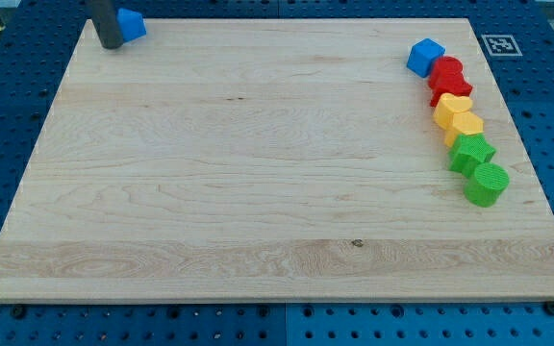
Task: Push your arm closer to the green circle
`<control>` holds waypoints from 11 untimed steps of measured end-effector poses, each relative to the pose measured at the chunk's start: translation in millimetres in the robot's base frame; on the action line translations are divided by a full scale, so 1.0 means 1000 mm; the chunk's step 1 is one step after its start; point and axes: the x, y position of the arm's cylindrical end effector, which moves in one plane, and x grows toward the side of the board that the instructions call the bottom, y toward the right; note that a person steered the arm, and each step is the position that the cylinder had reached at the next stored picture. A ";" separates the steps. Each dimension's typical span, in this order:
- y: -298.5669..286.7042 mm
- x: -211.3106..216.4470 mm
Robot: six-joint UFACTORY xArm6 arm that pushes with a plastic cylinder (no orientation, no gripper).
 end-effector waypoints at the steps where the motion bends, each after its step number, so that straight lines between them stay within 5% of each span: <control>1: 0.026 0.017; 3: 0.127 0.058; 8: 0.427 0.326; 9: 0.491 0.331; 11: 0.508 0.300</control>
